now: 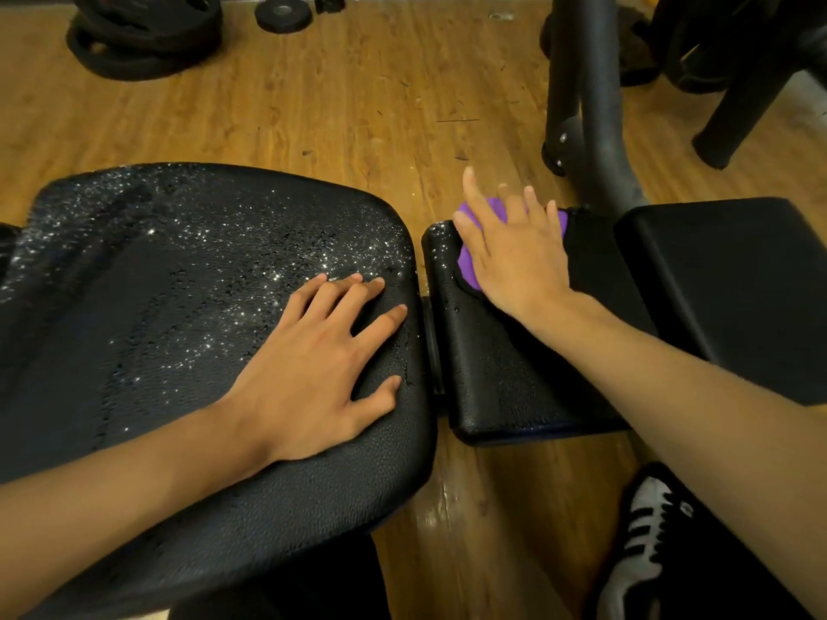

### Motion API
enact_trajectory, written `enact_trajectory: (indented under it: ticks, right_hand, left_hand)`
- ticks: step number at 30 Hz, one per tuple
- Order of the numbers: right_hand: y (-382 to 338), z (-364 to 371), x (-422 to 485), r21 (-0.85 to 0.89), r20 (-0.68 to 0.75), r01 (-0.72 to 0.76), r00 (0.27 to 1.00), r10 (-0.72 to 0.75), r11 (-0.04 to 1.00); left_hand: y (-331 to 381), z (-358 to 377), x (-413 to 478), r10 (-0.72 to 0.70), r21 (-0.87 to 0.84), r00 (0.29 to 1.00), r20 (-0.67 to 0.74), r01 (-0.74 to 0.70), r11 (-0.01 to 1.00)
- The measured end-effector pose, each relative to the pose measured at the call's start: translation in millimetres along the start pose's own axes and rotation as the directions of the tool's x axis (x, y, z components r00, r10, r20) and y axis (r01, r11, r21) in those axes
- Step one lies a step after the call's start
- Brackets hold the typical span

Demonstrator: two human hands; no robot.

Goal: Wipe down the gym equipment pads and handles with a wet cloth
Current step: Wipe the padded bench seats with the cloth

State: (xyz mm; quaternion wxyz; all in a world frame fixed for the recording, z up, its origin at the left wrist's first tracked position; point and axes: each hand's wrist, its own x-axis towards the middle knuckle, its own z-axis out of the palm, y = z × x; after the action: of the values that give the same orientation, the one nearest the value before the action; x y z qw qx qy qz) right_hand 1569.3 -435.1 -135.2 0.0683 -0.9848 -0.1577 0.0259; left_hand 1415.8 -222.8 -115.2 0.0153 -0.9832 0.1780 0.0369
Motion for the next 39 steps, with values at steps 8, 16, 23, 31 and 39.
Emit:
enact_trajectory:
  ticks: [8, 16, 23, 31, 39]
  right_hand:
    - [-25, 2, -104, 0.002, 0.011, 0.183, 0.983, -0.183, 0.983]
    - [-49, 11, 39, -0.044, 0.029, 0.134, 0.991, -0.133, 0.990]
    - [-36, 6, -103, -0.026, 0.055, 0.341, 0.939, -0.339, 0.940]
    - [-37, 6, 12, -0.015, -0.008, 0.228, 0.974, -0.228, 0.973]
    - [-18, -3, -39, 0.096, 0.052, 0.274, 0.959, -0.280, 0.957]
  left_hand:
    - [0, 0, 1, -0.014, -0.023, 1.000, -0.011, 0.013, 1.000]
    - [0, 1, 3, -0.008, -0.007, 1.000, -0.020, 0.008, 1.000]
    - [-1, 2, 2, -0.017, -0.017, 0.999, -0.040, 0.016, 1.000]
    - [0, 1, 2, -0.029, -0.025, 0.999, -0.040, 0.028, 0.999]
    - [1, 1, 1, -0.033, -0.037, 0.998, -0.051, 0.031, 0.999]
